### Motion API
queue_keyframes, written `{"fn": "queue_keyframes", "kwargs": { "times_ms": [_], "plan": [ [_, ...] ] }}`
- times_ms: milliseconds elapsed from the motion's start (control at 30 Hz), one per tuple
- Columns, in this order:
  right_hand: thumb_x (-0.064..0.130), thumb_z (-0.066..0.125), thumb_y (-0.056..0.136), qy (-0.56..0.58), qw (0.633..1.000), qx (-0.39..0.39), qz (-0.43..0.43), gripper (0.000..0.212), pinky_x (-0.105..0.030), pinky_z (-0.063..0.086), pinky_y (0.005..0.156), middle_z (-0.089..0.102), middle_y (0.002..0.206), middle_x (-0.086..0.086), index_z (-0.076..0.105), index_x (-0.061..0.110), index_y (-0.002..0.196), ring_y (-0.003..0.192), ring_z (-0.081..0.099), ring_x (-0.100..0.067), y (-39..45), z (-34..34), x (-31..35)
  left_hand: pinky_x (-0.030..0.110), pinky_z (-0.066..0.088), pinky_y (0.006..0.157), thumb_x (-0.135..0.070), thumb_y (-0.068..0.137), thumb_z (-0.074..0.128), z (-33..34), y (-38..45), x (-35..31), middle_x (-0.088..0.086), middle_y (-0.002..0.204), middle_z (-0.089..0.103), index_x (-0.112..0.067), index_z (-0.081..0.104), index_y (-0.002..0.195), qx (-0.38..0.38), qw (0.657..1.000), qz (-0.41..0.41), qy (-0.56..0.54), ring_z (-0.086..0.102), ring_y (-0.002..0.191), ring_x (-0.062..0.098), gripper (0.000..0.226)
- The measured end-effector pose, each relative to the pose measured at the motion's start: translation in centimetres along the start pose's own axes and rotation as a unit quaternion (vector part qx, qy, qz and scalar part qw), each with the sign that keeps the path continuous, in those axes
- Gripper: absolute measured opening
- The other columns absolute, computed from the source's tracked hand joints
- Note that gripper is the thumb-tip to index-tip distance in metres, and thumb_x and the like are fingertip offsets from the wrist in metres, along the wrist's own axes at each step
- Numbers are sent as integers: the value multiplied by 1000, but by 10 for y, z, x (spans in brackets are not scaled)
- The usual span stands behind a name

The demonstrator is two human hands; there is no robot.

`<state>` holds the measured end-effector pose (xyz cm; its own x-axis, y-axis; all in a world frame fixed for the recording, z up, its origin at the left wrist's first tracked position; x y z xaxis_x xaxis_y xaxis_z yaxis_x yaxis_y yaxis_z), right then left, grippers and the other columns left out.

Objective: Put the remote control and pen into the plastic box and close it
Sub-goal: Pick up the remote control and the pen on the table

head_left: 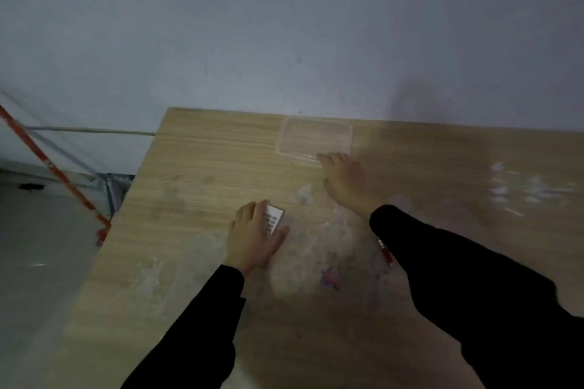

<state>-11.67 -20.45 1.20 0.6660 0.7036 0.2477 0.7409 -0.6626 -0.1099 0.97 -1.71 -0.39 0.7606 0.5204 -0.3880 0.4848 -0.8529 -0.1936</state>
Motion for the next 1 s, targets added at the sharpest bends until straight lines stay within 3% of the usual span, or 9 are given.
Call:
{"fn": "queue_keyframes", "kwargs": {
  "times_ms": [100, 233, 400, 600, 800, 1000],
  "plan": [
    [-9, 40, 86, 9, 1000, -23, 14, 51, -48, 42, 93, 54, 126, -17, 39, 10, 133, 113, 49, -35, 4, 3, -2, 48, 44, 97, -45, 81, 62, 4, 3, 4, 11, 132, 51, -16, 39, 135, -15, 1000, 11, -1, 43, 123, 32, 65],
    [-9, 41, 84, 41, 997, -55, 17, 46, -46, 48, 88, 59, 120, -17, 49, 11, 125, 109, 54, -35, -14, 15, -4, 47, 45, 94, -43, 81, 61, 5, 3, 7, 11, 130, 52, -18, 40, 135, -28, 999, 22, 1, 44, 121, 32, 63],
    [-3, 51, 76, 65, 996, -60, 19, 31, -43, 52, 78, 67, 100, -17, 61, 9, 103, 93, 61, -35, -69, 20, -4, 48, 44, 94, -60, 72, 34, 6, -2, 4, 14, 132, 51, -13, 39, 136, -31, 999, 15, 5, 44, 123, 35, 79],
    [8, 52, 87, 92, 994, -39, 35, 22, -41, 47, 84, 64, 109, -12, 60, 12, 107, 103, 55, -30, -138, 30, -4, 51, 41, 99, -55, 74, 39, 4, -19, -10, 22, 133, 49, -6, 38, 136, -42, 998, 29, -31, 44, 125, 39, 79],
    [-1, 48, 87, 112, 993, -19, 2, 27, -39, 46, 88, 62, 114, -12, 60, 10, 110, 108, 53, -28, -185, 34, -6, 47, 32, 112, -18, 89, 57, 15, -49, -45, 23, 143, 41, -4, 37, 138, -37, 988, 115, -99, 35, 136, 38, 55],
    [-4, 52, 83, 129, 991, -21, -8, 26, -40, 46, 87, 64, 109, -13, 61, 10, 103, 102, 55, -30, -220, 35, -11, 38, 27, 115, -31, 94, 52, 40, -80, -57, 12, 157, 26, -19, 27, 146, 19, 987, 110, -114, 24, 145, 26, 59]
  ]
}}
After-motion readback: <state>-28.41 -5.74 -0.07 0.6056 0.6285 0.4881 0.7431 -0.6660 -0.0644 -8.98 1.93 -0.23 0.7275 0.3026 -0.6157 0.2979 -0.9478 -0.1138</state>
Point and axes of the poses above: each hand's wrist, its own y-axis towards the middle knuckle, its own z-axis out of the palm, x = y × z, the point moved 2 cm from there along y, towards the middle knuckle
